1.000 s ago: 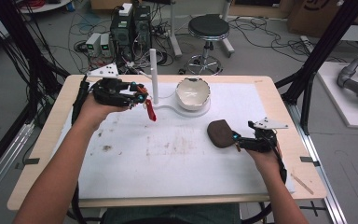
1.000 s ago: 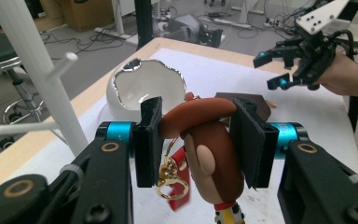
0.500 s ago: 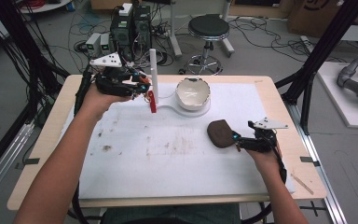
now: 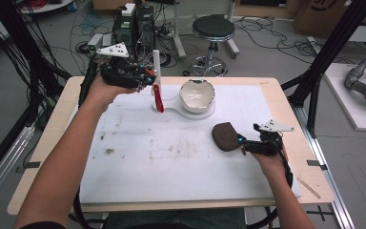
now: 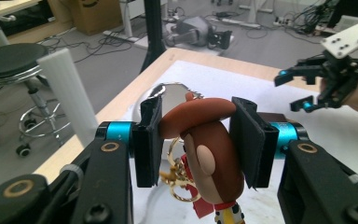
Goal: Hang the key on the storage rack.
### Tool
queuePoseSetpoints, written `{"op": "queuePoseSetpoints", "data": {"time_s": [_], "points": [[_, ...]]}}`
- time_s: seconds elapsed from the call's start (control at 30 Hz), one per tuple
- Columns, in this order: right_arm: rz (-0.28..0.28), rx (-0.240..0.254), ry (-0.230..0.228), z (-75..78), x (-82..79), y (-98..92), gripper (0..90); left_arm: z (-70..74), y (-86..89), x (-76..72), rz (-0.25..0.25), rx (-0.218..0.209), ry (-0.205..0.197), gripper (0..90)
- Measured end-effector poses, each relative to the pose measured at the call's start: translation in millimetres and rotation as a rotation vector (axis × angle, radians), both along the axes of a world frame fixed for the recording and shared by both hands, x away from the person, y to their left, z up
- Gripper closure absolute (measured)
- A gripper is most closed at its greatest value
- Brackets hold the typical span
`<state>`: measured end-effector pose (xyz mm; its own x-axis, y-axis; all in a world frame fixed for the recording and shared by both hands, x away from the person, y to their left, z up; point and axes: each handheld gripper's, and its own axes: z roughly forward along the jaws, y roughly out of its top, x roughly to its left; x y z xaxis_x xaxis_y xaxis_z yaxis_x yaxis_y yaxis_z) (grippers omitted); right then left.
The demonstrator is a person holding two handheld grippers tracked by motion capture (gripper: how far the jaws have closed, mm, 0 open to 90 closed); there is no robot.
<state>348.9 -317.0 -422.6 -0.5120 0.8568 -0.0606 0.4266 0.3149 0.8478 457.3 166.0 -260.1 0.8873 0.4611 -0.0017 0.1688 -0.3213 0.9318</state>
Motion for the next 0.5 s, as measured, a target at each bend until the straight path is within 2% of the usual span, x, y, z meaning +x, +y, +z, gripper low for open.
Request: {"op": "queuePoseSetpoints", "data": {"time_s": [0.23, 0.5], "points": [[-0.005, 0.005, 0.004, -0.2, 0.3, -0.8, 20.2, 4.8, 1.5, 14.1, 0.046, 0.002, -0.010, 55.2], [-0.002, 0.005, 0.004, -0.8, 1.2, -1.2, 20.2, 5.9, 3.5, 22.1, 0.082, 0.020, -0.009, 55.2]]}}
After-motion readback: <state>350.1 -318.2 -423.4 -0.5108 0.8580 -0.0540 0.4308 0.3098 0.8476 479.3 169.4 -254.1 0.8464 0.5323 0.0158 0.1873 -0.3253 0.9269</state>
